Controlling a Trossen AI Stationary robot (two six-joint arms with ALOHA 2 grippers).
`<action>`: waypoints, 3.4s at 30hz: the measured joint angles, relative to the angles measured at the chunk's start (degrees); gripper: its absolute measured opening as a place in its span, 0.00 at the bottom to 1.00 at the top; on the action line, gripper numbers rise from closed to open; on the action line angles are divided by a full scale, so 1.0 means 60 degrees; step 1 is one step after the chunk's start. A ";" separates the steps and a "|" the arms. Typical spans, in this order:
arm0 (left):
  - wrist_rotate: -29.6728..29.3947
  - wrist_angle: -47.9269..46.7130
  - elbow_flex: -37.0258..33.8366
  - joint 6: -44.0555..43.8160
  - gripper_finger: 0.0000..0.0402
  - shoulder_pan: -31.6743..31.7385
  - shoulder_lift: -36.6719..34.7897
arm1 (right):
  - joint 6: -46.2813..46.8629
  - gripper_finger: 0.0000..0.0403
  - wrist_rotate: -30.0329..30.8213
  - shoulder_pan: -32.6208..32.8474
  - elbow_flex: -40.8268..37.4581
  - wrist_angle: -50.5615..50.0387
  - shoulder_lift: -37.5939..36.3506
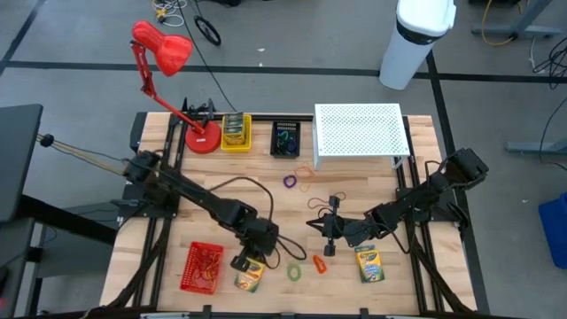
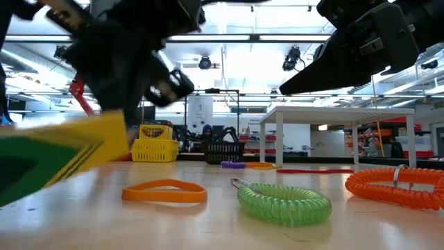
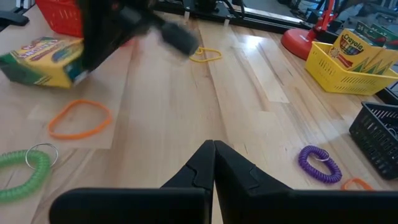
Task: Pick & Place Office Desk Supplies
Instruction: Put the left yellow crayon box into the yellow bin
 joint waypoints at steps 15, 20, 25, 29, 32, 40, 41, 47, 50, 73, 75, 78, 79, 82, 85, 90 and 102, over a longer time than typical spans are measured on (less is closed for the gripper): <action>-0.2192 -0.1617 0.0011 -0.0640 0.07 0.0159 -0.1508 | -0.0048 0.04 0.0002 -0.0004 0.0000 0.0086 -0.0004; -0.0994 -0.0495 0.0011 -0.0671 0.22 0.0176 -0.0562 | -0.0164 0.04 0.0000 -0.0004 -0.0004 0.0127 -0.0004; -0.0176 0.0158 0.0011 -0.0270 0.31 0.0294 0.0315 | -0.0168 0.04 -0.0003 0.0000 -0.0004 0.0119 -0.0004; -0.0168 0.0056 0.0007 -0.0220 0.32 0.0522 0.0478 | -0.0168 0.04 -0.0050 -0.0004 -0.0004 0.0098 -0.0004; -0.0405 0.0138 0.0007 -0.0196 0.32 0.0730 0.0456 | -0.0171 0.04 -0.0066 -0.0002 -0.0004 0.0093 -0.0004; 0.0737 0.0154 0.0005 -0.0098 0.32 0.1077 0.0586 | -0.0178 0.04 -0.0076 -0.0002 -0.0004 0.0086 -0.0004; 0.0781 0.0252 0.0015 -0.0065 0.32 0.1058 0.0616 | -0.0195 0.04 -0.0076 -0.0003 -0.0004 0.0081 -0.0004; 0.0742 0.0083 0.0010 -0.0033 0.32 0.1022 0.0906 | -0.0192 0.04 -0.0076 -0.0002 -0.0004 0.0092 -0.0004; 0.1004 0.0219 0.0007 0.0048 0.32 0.1035 0.1114 | -0.0191 0.04 -0.0076 -0.0002 -0.0007 0.0095 -0.0004; 0.0906 -0.0381 0.0007 0.0895 0.01 0.1070 0.0648 | -0.0204 0.04 -0.0076 0.0000 -0.0011 0.0080 -0.0004; 0.0492 -0.0827 0.0007 0.0920 0.01 0.1094 0.0249 | -0.0204 0.04 -0.0076 0.0000 -0.0011 0.0081 -0.0004; -0.0331 -0.1462 0.0007 0.0982 0.01 0.1179 -0.0414 | -0.0205 0.04 -0.0073 0.0000 -0.0011 0.0084 -0.0004; -0.0630 -0.1746 0.0007 0.0986 0.01 0.1225 -0.0617 | -0.0208 0.04 -0.0073 0.0000 -0.0011 0.0084 -0.0004; -0.1512 -0.2415 0.0007 0.0973 0.01 0.1319 -0.1078 | -0.0208 0.04 -0.0073 0.0000 -0.0011 0.0084 -0.0004; -0.2234 -0.2882 0.0007 0.0971 0.01 0.1358 -0.1370 | -0.0208 0.04 -0.0073 -0.0002 -0.0011 0.0085 -0.0004; -0.3024 -0.3085 0.0007 0.0973 0.01 0.1344 -0.1576 | -0.0208 0.04 -0.0073 0.0000 -0.0011 0.0092 -0.0004; -0.4563 -0.3969 0.0881 0.0982 0.01 0.1323 -0.1671 | -0.0208 0.04 -0.0073 0.0000 -0.0011 0.0087 -0.0004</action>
